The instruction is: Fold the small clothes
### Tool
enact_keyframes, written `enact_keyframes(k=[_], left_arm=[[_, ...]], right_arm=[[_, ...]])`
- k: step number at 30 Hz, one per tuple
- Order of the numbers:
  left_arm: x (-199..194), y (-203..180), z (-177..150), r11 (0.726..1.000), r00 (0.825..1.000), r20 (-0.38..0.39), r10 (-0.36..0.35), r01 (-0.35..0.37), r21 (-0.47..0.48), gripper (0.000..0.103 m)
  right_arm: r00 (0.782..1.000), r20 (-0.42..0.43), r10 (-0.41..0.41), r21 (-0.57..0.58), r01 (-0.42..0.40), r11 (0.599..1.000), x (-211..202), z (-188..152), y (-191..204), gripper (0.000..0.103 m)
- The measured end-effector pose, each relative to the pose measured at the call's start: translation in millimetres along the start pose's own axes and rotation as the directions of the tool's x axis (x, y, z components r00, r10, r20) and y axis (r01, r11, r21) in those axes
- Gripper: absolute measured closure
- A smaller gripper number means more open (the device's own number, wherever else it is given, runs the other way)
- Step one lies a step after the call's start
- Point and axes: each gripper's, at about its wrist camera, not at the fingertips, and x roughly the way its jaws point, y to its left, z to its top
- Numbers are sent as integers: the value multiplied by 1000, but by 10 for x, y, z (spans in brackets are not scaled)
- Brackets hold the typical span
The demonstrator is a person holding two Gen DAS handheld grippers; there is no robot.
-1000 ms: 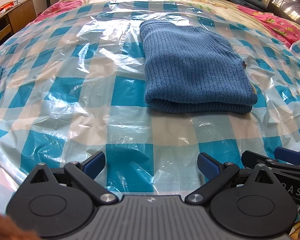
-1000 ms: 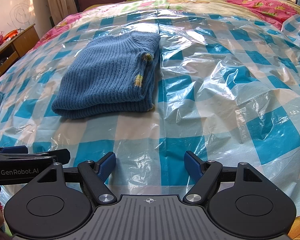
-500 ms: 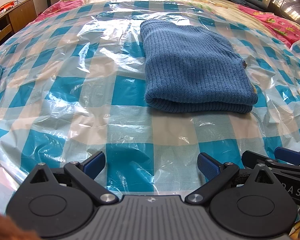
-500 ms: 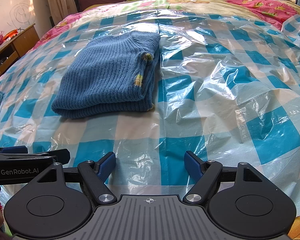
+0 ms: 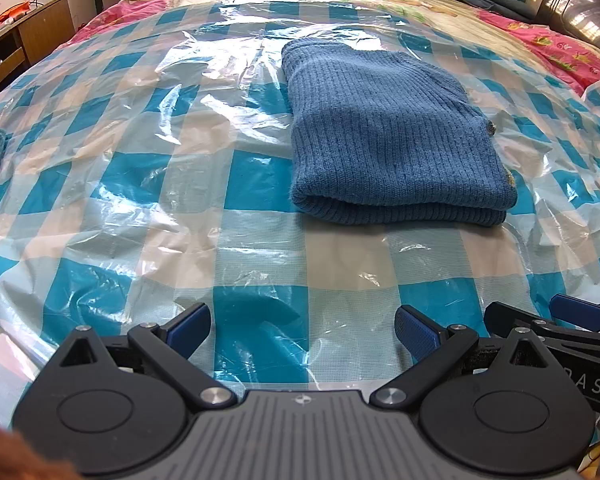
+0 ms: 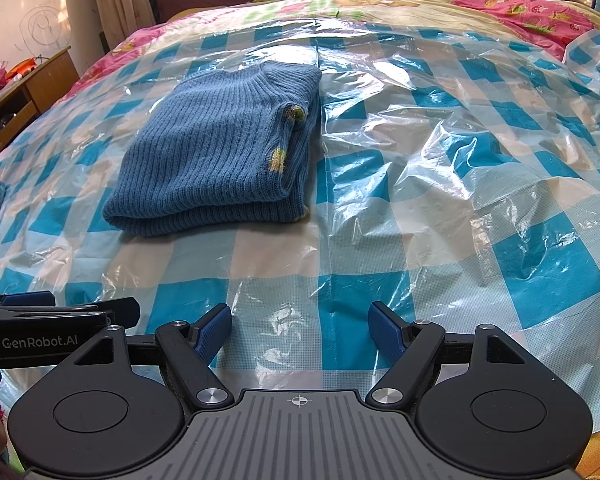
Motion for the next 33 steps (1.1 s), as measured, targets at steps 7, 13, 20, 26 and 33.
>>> enact_keyframes(k=[7, 13, 20, 26, 33], left_arm=[[1, 9, -13, 1000, 1000, -5, 8, -8, 0, 0], [-2, 14, -10, 1000, 1000, -9, 9, -9, -1, 0], [-2, 12, -12, 1000, 1000, -9, 9, -9, -1, 0], [-2, 11, -10, 1000, 1000, -11, 10, -10, -2, 0], [-4, 10, -10, 1000, 1000, -12, 12, -12, -3, 0]], right_arm=[[1000, -1, -1, -3, 1, 1000, 1, -2, 0, 26], [1000, -1, -1, -6, 1, 1000, 1, -4, -1, 26], [1000, -1, -1, -6, 1, 1000, 1, -5, 1, 26], [1000, -1, -2, -6, 2, 1000, 2, -7, 3, 26], [1000, -1, -2, -6, 2, 1000, -1, -9, -3, 25]])
